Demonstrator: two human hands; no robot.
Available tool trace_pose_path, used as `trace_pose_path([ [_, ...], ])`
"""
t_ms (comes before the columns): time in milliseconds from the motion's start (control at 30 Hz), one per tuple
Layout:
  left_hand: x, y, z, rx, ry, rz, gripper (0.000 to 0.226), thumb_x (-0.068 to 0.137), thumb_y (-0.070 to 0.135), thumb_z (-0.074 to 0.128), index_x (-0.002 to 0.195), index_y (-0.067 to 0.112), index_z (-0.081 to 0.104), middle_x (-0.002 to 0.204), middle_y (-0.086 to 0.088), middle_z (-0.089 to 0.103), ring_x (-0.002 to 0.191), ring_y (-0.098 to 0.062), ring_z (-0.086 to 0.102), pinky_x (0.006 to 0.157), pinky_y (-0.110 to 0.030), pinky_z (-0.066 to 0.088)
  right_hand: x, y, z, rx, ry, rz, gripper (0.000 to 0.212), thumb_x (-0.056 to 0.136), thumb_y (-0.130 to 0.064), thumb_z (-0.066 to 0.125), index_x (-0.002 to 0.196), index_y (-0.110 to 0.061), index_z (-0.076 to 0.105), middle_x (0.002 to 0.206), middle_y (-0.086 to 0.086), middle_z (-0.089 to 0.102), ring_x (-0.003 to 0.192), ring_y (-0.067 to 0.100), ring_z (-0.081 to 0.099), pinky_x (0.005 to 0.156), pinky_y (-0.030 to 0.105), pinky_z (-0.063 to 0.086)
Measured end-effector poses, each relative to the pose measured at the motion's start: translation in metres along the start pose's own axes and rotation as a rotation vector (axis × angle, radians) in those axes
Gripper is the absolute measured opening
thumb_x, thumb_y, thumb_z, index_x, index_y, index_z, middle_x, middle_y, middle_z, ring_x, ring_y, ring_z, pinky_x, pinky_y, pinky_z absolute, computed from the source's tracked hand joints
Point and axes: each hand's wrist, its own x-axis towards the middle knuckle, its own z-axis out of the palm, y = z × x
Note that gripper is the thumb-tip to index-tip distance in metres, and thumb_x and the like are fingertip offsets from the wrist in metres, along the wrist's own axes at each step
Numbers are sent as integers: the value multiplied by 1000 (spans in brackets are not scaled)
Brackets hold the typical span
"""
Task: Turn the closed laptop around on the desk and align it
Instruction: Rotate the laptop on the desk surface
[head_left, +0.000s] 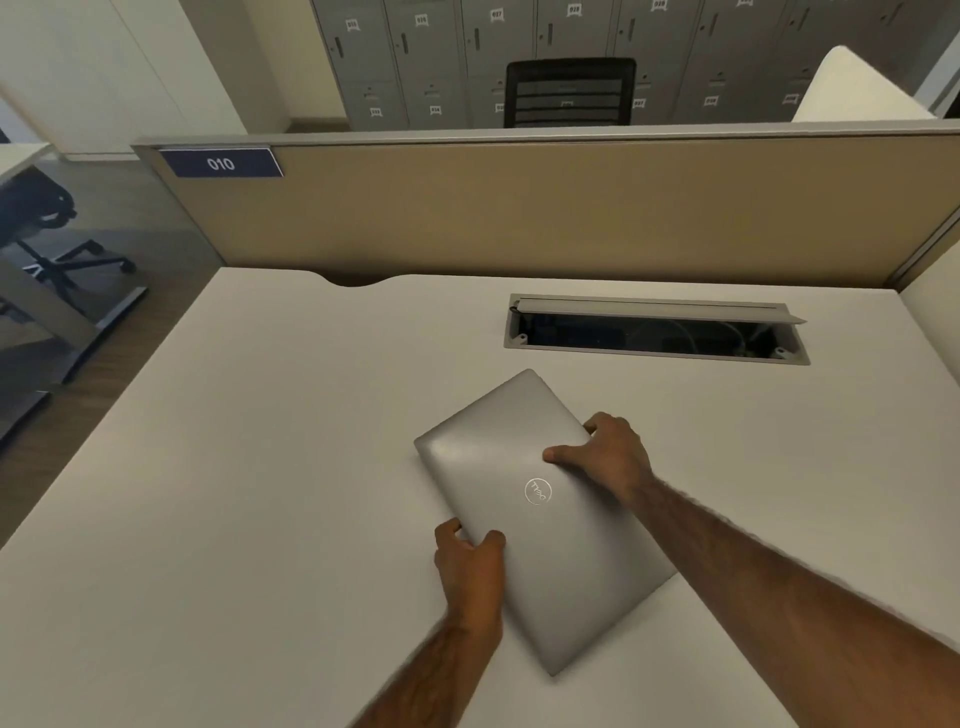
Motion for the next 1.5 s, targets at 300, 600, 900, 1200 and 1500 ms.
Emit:
trace_pose_path([
  [300,-30,-29,6,-190,21,-147,43,82,-2,64,119,15,47,115,-21,65,89,-32,63,82,-41,53,10,-12,6,-199,-134,-124,84,52,-71,84,114,-17,68,118,6,68,106,26,64,91,44,57],
  [600,-38,-40,11,-224,8,-149,40,83,-6,60,117,13,48,117,-23,66,107,-42,66,100,-56,53,14,-12,9,-229,-180,-150,84,54,-67,87,120,-19,65,125,7,61,117,28,57,94,42,52],
  [900,-38,-44,8,-210,-1,-119,34,85,-5,60,116,8,53,114,-24,67,110,-43,65,102,-58,52,3,-3,17,-248,-102,-172,84,64,-70,79,132,-24,62,130,5,57,123,28,53,101,43,45],
  [1200,-36,-38,-4,-56,-63,5,24,74,-8,43,89,-3,61,86,-23,57,73,-22,49,72,-34,44,-33,23,5,-78,20,-126,57,80,-44,78,131,-24,64,134,5,55,131,29,48,105,40,39],
  [1500,49,33,-34,580,5,467,56,94,6,54,149,3,43,152,-16,44,142,-35,41,119,-41,29,-108,119,-9,216,267,243,68,82,-35,82,141,-10,56,132,24,54,126,44,55,105,47,46],
])
